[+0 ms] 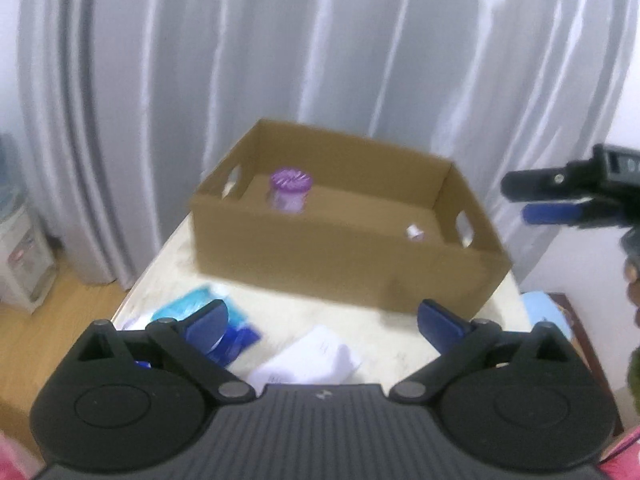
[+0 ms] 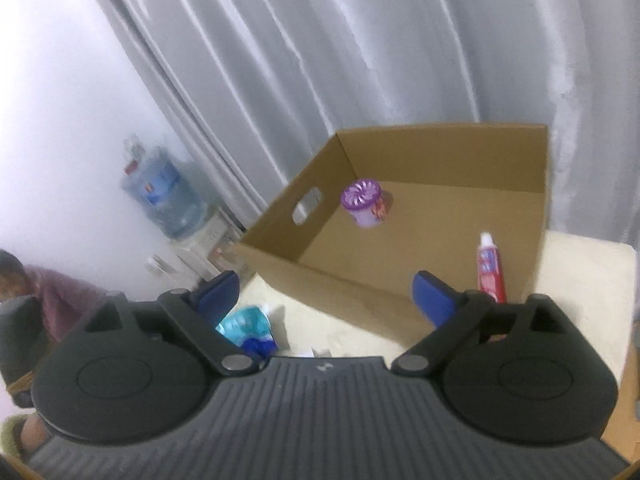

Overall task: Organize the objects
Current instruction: 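Withdraw the right gripper from the box toward the white box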

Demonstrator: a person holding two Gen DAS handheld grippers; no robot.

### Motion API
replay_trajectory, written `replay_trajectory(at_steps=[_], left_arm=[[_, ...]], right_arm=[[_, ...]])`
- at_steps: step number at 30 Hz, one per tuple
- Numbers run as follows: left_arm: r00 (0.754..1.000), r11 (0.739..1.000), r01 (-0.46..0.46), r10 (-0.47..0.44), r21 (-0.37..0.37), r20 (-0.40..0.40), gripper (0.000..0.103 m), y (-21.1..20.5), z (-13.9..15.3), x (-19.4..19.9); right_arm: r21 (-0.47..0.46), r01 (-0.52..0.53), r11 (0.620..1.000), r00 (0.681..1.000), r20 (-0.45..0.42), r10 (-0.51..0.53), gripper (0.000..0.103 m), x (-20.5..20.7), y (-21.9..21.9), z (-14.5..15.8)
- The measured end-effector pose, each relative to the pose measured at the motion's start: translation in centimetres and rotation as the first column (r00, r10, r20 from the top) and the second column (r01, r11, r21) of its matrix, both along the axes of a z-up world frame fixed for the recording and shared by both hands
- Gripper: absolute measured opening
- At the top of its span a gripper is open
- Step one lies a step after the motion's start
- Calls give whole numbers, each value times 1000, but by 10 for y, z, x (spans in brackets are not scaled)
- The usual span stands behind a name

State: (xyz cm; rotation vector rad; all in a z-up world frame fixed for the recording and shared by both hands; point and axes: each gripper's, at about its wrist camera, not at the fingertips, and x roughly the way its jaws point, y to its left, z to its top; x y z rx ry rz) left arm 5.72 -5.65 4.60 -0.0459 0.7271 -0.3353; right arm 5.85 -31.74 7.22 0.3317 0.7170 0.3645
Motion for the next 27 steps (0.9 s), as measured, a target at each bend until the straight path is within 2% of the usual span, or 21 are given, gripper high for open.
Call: replay_trajectory(at_steps=[3,8,12,14,17,20,24,27], left_arm=[[998,998,-57,57,-8,-1,103,11,-14,-11],[992,992,-122,122,16,-12,103,28,-33,-18],[988,988,-151,151,-14,-12,103,45,-34,-26],[988,987,-153,153,-37,-17,103,51,-38,-27],[990,988,-144,143,-47,-22,103,55,-45,-29],[992,993,-117,116,-23,-49,103,52,-54,-25],[994,998,-67,65,-23,-91,103,48,-68,-16],[993,999,-37,33,-35,-117,103,42,-77,-7]], right_arm=[[-85,3,996,1000,6,-2,102,-14,17,-4],[-297,11,955,999,37,0,102,-32,58,-9],[-401,34,916,998,69,-6,102,-42,81,-12],[-423,44,905,997,79,-12,102,-45,88,-12],[-425,34,905,997,76,-1,102,-47,97,-18],[-384,4,923,999,41,13,102,-47,104,-28],[-250,-51,967,998,-44,41,102,-27,101,-47],[-158,-72,985,992,-114,54,102,-11,102,-66]])
